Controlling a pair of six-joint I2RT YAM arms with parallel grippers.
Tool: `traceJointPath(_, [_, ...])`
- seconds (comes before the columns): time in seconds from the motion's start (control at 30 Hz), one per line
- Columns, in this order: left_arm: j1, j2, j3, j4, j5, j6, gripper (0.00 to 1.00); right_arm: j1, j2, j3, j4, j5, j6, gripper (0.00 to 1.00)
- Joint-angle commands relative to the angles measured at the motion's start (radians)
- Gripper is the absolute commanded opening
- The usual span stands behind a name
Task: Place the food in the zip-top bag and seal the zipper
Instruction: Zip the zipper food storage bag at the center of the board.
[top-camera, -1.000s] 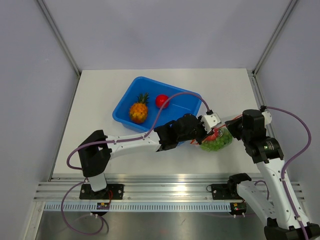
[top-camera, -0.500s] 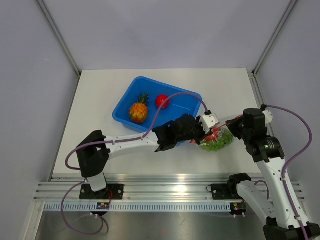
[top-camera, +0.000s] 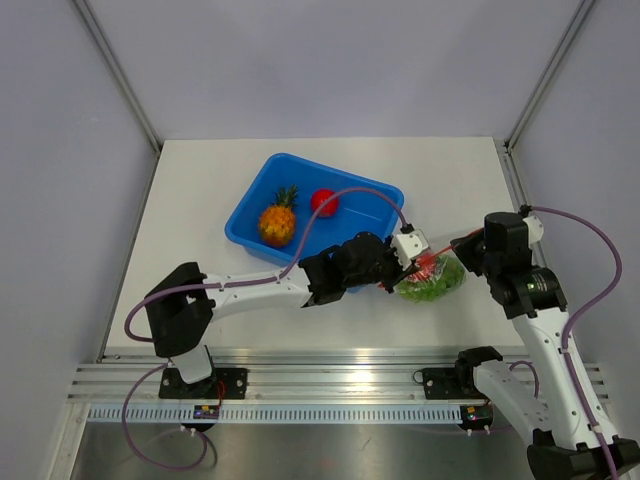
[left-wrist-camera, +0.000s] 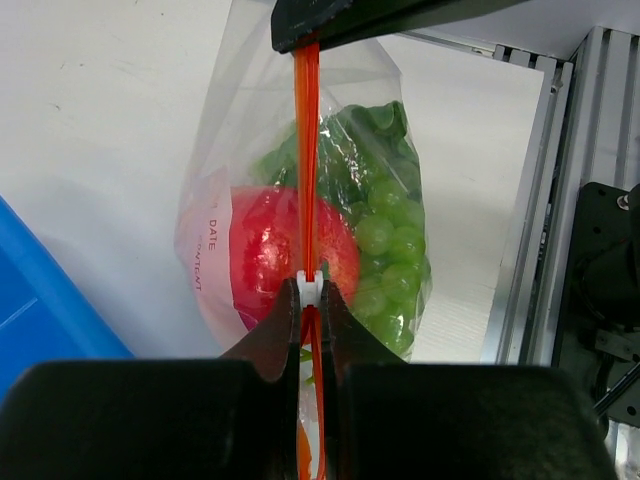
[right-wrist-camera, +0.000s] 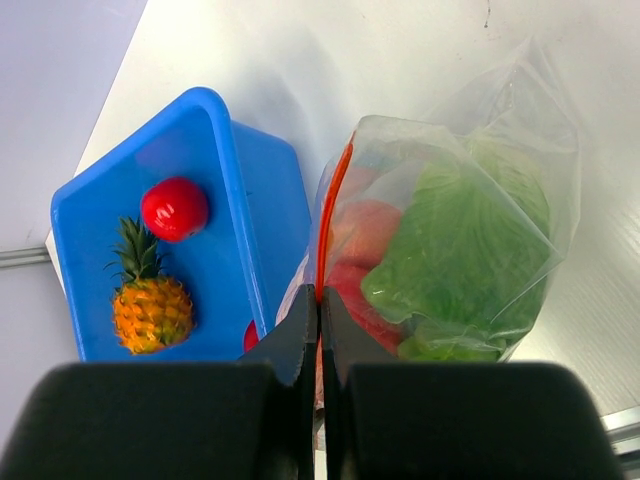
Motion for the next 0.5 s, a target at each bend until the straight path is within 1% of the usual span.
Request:
traceJointPath(0.0, [0.010, -0.026, -0.057, -0.153, 0.009, -0.017, 0.00, -0.047, -0.004, 0.093, 0.169, 0.163, -0.023, 0.00])
traceJointPath(0.17, [0.010, -0.028, -0.077, -0.152, 0.014, -0.017, 0.00, -0.053, 0.013, 0.107, 0.185, 0.167, -0.029, 0.00])
traceJointPath(0.2, [0.009, -0.029, -0.081, -0.152, 0.015, -0.045, 0.00, -0.054, 0.014, 0.110, 0.186, 0.167, -0.032, 0.00])
traceJointPath(0.47, [0.010, -0.043, -0.120, -0.144, 0.026, -0.070, 0.00, -0.065, 0.045, 0.124, 0.218, 0.161, -0.037, 0.00])
